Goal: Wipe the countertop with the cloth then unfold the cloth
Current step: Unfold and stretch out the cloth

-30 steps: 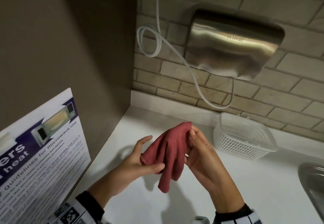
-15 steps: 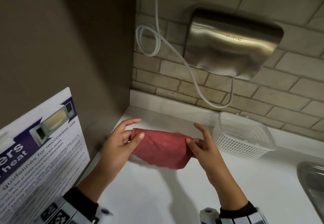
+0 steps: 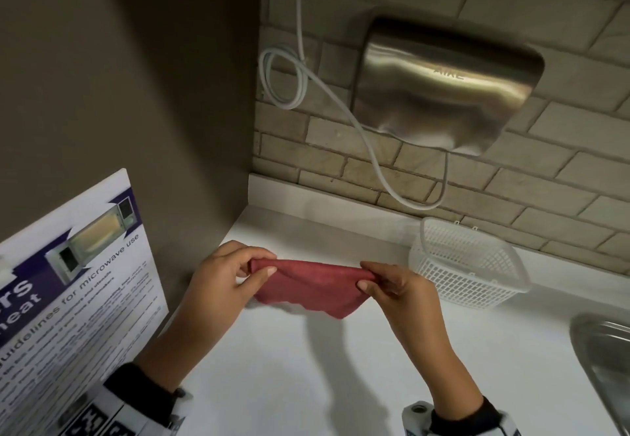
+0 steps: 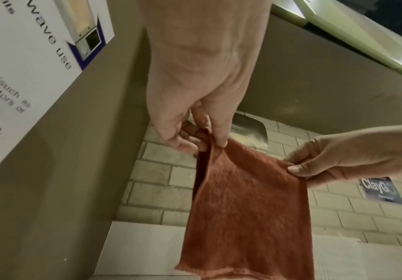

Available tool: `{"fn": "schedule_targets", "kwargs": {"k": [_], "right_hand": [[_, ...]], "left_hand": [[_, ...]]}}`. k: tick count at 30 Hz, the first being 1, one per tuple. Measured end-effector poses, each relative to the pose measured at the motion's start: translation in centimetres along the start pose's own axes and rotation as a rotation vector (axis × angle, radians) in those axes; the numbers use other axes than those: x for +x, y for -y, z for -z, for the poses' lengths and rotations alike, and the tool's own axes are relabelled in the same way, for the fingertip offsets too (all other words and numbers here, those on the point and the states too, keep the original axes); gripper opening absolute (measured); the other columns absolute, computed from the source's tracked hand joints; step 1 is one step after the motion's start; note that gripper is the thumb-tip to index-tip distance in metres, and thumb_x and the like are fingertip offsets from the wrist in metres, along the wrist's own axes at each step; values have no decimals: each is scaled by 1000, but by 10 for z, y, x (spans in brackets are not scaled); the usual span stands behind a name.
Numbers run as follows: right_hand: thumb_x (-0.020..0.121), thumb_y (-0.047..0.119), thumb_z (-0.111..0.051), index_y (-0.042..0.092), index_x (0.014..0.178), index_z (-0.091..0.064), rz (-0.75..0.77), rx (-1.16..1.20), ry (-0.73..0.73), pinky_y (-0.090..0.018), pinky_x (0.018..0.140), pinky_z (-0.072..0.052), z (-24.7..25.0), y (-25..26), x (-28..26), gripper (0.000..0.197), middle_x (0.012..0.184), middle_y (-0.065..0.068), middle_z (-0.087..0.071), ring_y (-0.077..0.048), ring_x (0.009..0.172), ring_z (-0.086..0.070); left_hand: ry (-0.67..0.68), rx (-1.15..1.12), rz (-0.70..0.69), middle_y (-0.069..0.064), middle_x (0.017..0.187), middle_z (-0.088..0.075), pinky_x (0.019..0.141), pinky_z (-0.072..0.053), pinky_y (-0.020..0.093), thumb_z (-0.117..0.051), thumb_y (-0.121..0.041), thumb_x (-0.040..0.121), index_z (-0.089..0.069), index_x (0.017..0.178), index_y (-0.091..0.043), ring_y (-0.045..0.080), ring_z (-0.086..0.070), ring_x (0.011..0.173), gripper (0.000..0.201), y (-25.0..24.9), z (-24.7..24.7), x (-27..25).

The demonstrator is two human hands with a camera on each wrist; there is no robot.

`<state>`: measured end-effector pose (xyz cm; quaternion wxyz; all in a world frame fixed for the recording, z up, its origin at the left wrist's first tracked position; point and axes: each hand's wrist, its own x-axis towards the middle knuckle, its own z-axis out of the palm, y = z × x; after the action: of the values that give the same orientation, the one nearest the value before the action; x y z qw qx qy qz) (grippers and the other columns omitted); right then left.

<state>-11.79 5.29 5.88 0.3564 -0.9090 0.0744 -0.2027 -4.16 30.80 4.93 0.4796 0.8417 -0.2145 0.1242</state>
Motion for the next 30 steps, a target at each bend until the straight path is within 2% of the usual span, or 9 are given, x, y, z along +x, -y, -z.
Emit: {"fn": "schedule_targets", "kwargs": {"k": [5, 7, 10, 13, 19, 22, 25, 28, 30], "right_hand": [[97, 20, -59, 29, 86, -62, -25, 178, 78, -10, 71, -42, -1, 1, 1, 15, 91, 4, -62, 1, 83, -58], [102, 34, -43, 27, 90, -53, -31, 251, 160, -23, 69, -43, -5, 3, 1, 16, 80, 6, -56, -5, 73, -53], [100, 48, -31, 32, 92, -44, -61, 228, 223, -39, 67, -50, -14, 4, 0, 22, 69, 3, -48, -11, 65, -48], [104, 39, -35, 38, 98, -41, -136, 220, 218, -31, 60, -46, -19, 2, 2, 9, 66, 1, -51, -12, 59, -49], [97, 40, -55, 35, 122, -46, -397, 692, 284, -30, 73, -53, -12, 2, -1, 27, 69, 0, -54, -12, 66, -56], [84, 29, -74, 29, 120, -61, -369, 775, 335, -33, 86, -54, -6, 1, -2, 38, 92, -10, -64, -19, 87, -64], [79, 9, -81, 31, 126, -63, -221, 467, 408, -29, 94, -53, -6, -3, -2, 55, 116, -4, -62, -18, 102, -65], [85, 9, -73, 32, 134, -56, -66, 9, 395, -6, 91, -41, -9, 2, -1, 58, 112, 2, -47, -3, 95, -54], [86, 10, -73, 27, 126, -64, -41, -31, 314, -1, 84, -38, -9, 2, 1, 44, 107, 1, -45, -1, 88, -51]], "left_hand": [[14, -134, 9, -19, 103, -59, 85, -42, 10, -57, -49, 86, -59, 93, -36, 1, -59, 97, 14, -1, -4, -2], [79, -173, 60, -7, 91, -61, 77, -47, 27, -43, -55, 94, -49, 97, -37, 9, -61, 78, 19, -3, -7, -4], [160, -101, 113, 5, 63, -51, 58, -43, 25, -33, -48, 95, -41, 98, -33, 15, -54, 57, 18, -7, -13, -4], [179, -121, 256, 13, 73, -58, 58, -38, 17, -42, -36, 98, -45, 101, -21, 16, -55, 63, 16, 0, -19, -2], [170, -658, 656, 11, 79, -62, 79, -50, 41, -59, -39, 93, -49, 116, -38, 21, -63, 74, 25, 12, -13, 2], [279, -671, 470, 4, 97, -72, 85, -52, 41, -78, -28, 78, -57, 114, -36, 21, -69, 88, 43, 9, -7, -2], [371, -374, 249, -5, 113, -66, 92, -54, 37, -83, -14, 71, -62, 111, -44, 16, -66, 103, 54, 18, -7, -7], [295, -95, 121, -11, 104, -61, 86, -54, 37, -78, -13, 77, -59, 111, -53, 12, -65, 93, 57, 24, -9, -6], [218, -85, 93, -10, 94, -60, 80, -56, 35, -76, -16, 80, -63, 104, -50, 11, -65, 82, 44, 20, -9, -4]]}}
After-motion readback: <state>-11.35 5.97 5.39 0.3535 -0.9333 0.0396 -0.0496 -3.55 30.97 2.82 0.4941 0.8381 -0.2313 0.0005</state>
